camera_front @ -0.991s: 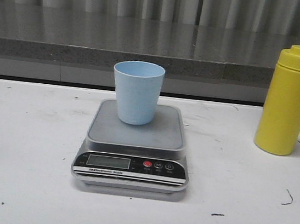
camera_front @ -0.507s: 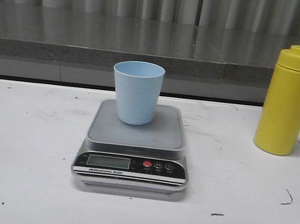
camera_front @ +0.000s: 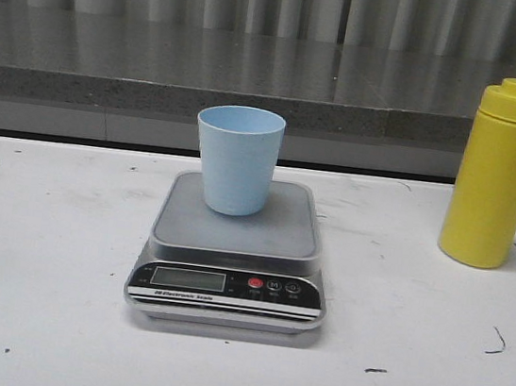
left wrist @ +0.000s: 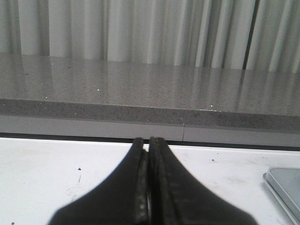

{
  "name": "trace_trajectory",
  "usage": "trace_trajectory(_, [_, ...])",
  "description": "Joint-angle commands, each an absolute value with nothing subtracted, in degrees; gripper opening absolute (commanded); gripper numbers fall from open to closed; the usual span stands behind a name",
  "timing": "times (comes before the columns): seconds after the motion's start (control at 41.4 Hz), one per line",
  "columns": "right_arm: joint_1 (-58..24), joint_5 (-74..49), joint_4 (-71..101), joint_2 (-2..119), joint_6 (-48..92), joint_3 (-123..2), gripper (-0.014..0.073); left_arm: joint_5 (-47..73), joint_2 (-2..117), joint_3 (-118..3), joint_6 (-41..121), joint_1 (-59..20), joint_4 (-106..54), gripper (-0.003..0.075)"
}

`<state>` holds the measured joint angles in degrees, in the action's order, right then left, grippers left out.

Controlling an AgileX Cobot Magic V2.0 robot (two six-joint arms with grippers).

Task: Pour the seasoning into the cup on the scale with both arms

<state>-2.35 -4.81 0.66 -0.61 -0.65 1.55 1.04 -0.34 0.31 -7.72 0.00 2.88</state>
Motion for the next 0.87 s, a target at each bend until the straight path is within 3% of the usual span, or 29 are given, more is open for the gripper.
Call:
trace_trajectory(0.0, [-2.0, 1.3, 3.0, -1.6, 1.9, 1.3, -0.0067, -3.5, -1.2, 1.7, -8.1, 0.0, 2.4, -0.0020])
trace_trajectory(0.846, [-2.0, 2.8, 2.5, -1.5, 1.9, 1.2, -0.0067, -3.5, -1.2, 1.7, -8.1, 0.0, 2.4, -0.0020])
